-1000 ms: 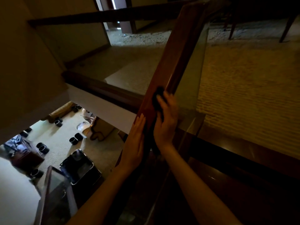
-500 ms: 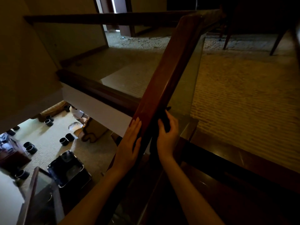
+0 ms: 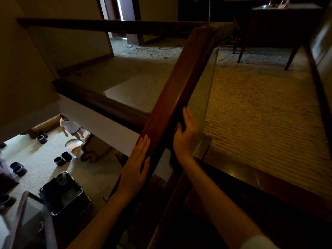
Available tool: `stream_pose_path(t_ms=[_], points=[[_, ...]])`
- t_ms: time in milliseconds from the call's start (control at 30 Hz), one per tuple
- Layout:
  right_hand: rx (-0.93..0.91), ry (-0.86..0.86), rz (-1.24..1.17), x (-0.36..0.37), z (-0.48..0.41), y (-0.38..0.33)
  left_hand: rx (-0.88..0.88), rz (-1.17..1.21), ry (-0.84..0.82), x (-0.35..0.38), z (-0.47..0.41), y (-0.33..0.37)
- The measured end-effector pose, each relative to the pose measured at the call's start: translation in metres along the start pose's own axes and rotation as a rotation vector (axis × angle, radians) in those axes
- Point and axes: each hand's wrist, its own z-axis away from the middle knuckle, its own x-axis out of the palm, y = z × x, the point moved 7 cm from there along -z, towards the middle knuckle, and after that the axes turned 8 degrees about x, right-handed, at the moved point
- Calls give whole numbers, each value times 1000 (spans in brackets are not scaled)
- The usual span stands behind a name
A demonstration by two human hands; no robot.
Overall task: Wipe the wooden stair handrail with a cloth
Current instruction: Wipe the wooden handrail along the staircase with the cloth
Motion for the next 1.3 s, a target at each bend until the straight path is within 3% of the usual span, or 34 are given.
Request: stream_pose_path(t_ms=[167, 400, 667, 800, 867, 933, 1033, 1133, 1233, 1300], points=[[-64, 70, 101, -12, -95, -27, 16, -13, 30, -4, -1, 5], [-205, -6, 78, -1, 48, 10, 57, -49, 28, 0, -1, 5], [-40, 108, -59, -15, -123, -38, 41, -67, 56, -3, 0, 6], [-102, 42, -22, -12, -62, -20, 59, -93, 66, -4, -1, 6], [-217, -28, 80, -5, 2, -3, 54, -100, 75, -5, 1, 5], [-454, -85, 224, -5, 46, 2, 28, -112, 108, -7, 5, 4], [-919, -189, 351, -6, 65, -18, 16, -162, 146, -9, 8, 5], [-1209, -341, 386, 9, 60, -55, 16, -167, 140, -11, 9, 7], [-1220, -378, 560, 35, 11, -87, 18, -193, 165, -15, 10, 8], [-943, -228, 686, 37, -63, -107, 26, -228, 180, -15, 10, 10]])
